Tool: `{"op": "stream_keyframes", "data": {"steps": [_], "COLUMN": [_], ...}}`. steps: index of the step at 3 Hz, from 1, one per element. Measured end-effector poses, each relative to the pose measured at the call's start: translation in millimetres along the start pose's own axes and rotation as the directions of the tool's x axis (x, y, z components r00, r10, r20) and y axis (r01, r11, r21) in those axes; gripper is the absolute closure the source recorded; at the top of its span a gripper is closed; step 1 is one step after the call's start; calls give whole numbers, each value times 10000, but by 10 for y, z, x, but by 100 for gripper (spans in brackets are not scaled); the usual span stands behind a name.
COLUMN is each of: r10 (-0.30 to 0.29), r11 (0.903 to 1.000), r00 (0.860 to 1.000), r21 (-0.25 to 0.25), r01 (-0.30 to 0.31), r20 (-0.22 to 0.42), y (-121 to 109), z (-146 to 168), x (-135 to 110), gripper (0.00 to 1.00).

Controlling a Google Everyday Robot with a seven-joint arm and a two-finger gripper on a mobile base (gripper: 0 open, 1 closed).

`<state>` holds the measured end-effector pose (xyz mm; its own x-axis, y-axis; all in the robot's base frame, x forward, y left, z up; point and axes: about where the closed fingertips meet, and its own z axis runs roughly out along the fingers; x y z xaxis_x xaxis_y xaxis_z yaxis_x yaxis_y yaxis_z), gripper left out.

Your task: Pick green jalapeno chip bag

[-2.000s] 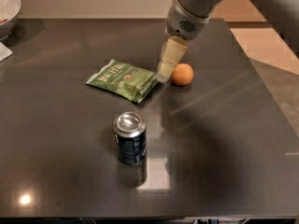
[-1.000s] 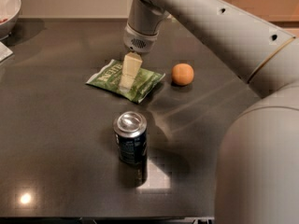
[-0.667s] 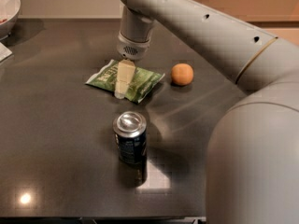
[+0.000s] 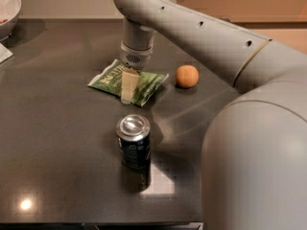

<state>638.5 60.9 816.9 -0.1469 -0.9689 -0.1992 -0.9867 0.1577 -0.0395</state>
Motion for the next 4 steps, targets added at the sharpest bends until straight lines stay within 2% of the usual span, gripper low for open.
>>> {"op": "stream_keyframes", "data": {"steps": [3,4], "r10": [67,66], "r11": [10000,10000], "r00": [9999,9999], "r21": [-26,-26], "r01": [-68,-66], "r20": [-93,-91], "y": [-44,-44], "z": [-97,-109], "x": [32,30], "gripper": [88,100]}}
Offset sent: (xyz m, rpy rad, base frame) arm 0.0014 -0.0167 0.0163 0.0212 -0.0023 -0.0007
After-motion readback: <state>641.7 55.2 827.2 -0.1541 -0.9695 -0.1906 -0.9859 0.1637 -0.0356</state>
